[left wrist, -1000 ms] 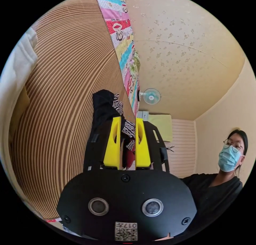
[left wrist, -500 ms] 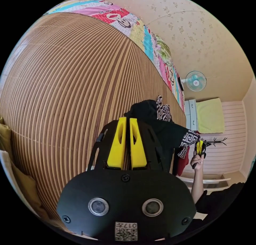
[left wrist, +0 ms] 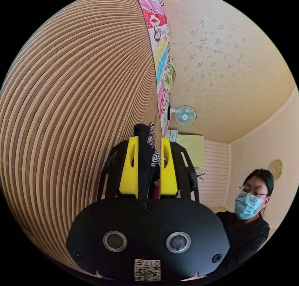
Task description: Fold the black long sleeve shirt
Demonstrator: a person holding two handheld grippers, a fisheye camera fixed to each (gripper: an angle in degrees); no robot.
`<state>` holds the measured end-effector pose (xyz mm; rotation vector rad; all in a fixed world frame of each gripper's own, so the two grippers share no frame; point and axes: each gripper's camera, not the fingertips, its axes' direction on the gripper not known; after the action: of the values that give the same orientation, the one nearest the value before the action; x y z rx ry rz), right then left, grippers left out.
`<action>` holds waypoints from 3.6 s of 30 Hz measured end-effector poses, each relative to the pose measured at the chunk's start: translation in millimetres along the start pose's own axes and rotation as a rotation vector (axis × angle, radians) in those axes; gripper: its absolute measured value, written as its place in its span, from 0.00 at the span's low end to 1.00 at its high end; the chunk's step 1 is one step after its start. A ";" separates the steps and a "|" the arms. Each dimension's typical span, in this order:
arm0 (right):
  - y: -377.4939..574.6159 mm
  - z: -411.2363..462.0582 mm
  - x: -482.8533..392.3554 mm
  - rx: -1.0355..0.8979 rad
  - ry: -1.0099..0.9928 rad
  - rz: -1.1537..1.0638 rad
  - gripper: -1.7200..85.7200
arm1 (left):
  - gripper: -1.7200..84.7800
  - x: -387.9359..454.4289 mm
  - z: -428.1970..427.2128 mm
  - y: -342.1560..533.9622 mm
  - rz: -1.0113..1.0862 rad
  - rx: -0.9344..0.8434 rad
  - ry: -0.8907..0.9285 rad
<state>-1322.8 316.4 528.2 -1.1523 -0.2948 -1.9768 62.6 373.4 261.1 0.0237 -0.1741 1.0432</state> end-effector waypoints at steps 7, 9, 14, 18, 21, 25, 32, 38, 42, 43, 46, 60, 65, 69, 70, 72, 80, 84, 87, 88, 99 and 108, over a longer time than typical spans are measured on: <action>40.5 5.6 -62.0 -0.011 0.141 -0.172 0.09 | 0.15 14.4 -23.7 31.1 -0.086 0.082 0.130; 46.8 12.0 -63.6 -0.034 0.120 -0.167 0.09 | 0.15 22.8 -28.9 35.3 -0.093 0.098 0.146; 56.1 24.7 -54.2 -0.072 0.025 -0.058 0.08 | 0.15 39.7 -34.9 37.4 -0.105 0.111 0.191; 56.3 23.4 -53.4 -0.063 0.016 -0.025 0.08 | 0.15 52.7 -38.5 37.2 -0.096 0.113 0.204; 53.9 20.8 -53.1 -0.063 -0.007 -0.017 0.08 | 0.15 55.1 -39.6 36.3 -0.101 0.112 0.224; 49.5 16.8 -52.2 -0.068 0.005 -0.026 0.08 | 0.14 54.1 -39.4 34.3 -0.102 0.099 0.223; 49.1 11.3 -27.2 -0.048 -0.113 0.055 0.08 | 0.14 42.6 -41.2 34.5 -0.106 0.112 0.210; 55.8 7.9 -22.5 -0.059 -0.148 0.029 0.09 | 0.14 31.9 -40.3 39.2 -0.125 0.133 0.224; 59.2 7.0 -23.0 -0.076 -0.164 -0.008 0.09 | 0.14 25.5 -40.0 41.3 -0.122 0.152 0.232; 59.8 7.4 -23.9 -0.089 -0.177 -0.034 0.10 | 0.14 23.9 -39.6 41.5 -0.126 0.151 0.234; 62.2 8.8 -25.9 -0.124 -0.197 -0.085 0.10 | 0.14 16.5 -37.2 43.1 -0.133 0.152 0.230; 87.7 18.6 -42.2 -0.295 -0.201 -0.309 0.11 | 0.14 -23.8 -12.1 48.0 -0.146 0.179 0.187; 98.4 24.4 -52.3 -0.341 -0.187 -0.376 0.11 | 0.15 -27.7 -6.1 55.7 -0.076 0.185 -0.002; 96.1 24.5 -69.1 -0.330 -0.176 -0.410 0.11 | 0.15 -28.9 6.1 77.5 0.016 0.221 -0.197; 93.4 24.7 -79.5 -0.315 -0.173 -0.431 0.11 | 0.15 -30.3 9.4 80.6 0.020 0.219 -0.221; 88.6 26.3 -99.1 -0.282 -0.177 -0.475 0.11 | 0.15 -36.3 27.0 91.9 0.048 0.181 -0.286; 76.4 83.4 -234.0 -0.218 -0.191 -0.748 0.09 | 0.08 -78.9 93.9 115.1 0.101 0.037 -0.457; 87.3 148.3 -269.6 -0.337 -0.045 -0.828 0.06 | 0.06 -96.7 84.8 113.3 0.143 -0.002 -0.423; 90.5 164.6 -271.7 -0.242 -0.039 -0.847 0.04 | 0.06 -96.1 73.3 108.7 0.240 -0.018 -0.500; 85.6 167.3 -269.2 -0.240 -0.090 -0.797 0.04 | 0.06 -97.3 71.4 106.9 0.245 -0.020 -0.503; 121.0 12.7 -171.4 -0.058 -0.240 -0.389 0.05 | 0.10 -102.0 58.1 114.0 0.276 -0.009 -0.583; 174.3 -224.5 -13.9 0.326 0.639 0.007 0.09 | 0.10 -96.1 117.4 145.1 0.393 -0.157 -0.609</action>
<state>-1329.4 87.3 359.6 -0.2869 -0.2571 -2.0786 -125.1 352.1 352.8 0.1714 -0.8387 1.3885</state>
